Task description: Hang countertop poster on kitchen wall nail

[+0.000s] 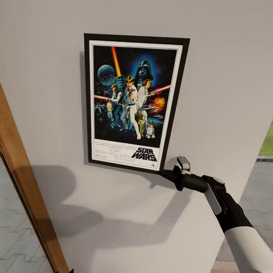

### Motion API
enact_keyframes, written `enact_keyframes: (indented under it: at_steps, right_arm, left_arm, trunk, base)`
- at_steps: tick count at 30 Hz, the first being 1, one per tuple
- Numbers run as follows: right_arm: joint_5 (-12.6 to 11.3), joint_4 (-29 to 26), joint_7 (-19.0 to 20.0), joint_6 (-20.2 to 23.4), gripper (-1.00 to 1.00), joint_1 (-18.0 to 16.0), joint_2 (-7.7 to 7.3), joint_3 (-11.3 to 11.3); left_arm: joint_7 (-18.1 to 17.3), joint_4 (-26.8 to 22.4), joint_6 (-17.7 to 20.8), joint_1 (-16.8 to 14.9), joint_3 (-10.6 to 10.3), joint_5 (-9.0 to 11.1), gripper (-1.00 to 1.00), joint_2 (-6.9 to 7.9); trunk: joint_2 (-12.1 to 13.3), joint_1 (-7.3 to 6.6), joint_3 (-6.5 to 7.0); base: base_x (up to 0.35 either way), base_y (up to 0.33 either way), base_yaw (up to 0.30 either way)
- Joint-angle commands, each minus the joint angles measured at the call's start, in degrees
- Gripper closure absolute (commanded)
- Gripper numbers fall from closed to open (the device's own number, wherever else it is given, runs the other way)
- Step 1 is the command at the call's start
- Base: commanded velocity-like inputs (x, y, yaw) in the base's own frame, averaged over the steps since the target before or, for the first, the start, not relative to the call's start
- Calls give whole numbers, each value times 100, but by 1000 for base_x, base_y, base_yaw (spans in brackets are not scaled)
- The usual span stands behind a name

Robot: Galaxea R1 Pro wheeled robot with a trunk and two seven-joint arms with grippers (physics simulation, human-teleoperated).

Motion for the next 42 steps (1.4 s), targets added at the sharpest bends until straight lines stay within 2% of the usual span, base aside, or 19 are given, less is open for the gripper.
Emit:
enact_keyframes:
  at_steps: [1,10,13,14,18,22,34,42]
  right_arm:
    - [-42,3,5,70,100,-2,-6,16]
    - [-49,-5,-364,89,100,-2,-2,16]
    - [-50,-24,-598,327,100,-2,2,10]
    - [-50,-33,-727,430,-100,-2,3,3]
    - [-84,-49,-1080,580,-100,-2,2,-12]
    - [-193,-67,-1204,626,-100,-2,2,-13]
    - [-293,-97,-1222,638,-100,-2,-3,1]
    - [-315,-143,-1144,604,-100,9,-11,16]
  left_arm:
    - [-19,-1,-18,-4,-48,60,-100,3]
    - [-22,-1,-20,-4,-48,60,-100,3]
    - [-23,-1,-20,-4,-48,60,-100,4]
    - [-24,-1,-20,-4,-48,60,-100,4]
    - [-24,-1,-20,-4,-48,60,-100,3]
    - [-24,-1,-20,-4,-48,60,-100,2]
    - [-24,-1,-20,-4,-40,60,-100,4]
    - [-24,-1,-20,-4,-40,60,-100,2]
  trunk:
    - [-5,2,-3]
    - [-5,2,-3]
    - [-5,2,-3]
    - [-5,2,-3]
    - [-5,2,-3]
    - [-5,2,-3]
    - [-5,2,-3]
    - [-5,2,-3]
  base:
    - [0,0,0]
    - [0,0,0]
    - [0,0,0]
    - [0,0,0]
    - [0,0,0]
    - [0,0,0]
    - [-174,0,0]
    - [-45,0,0]
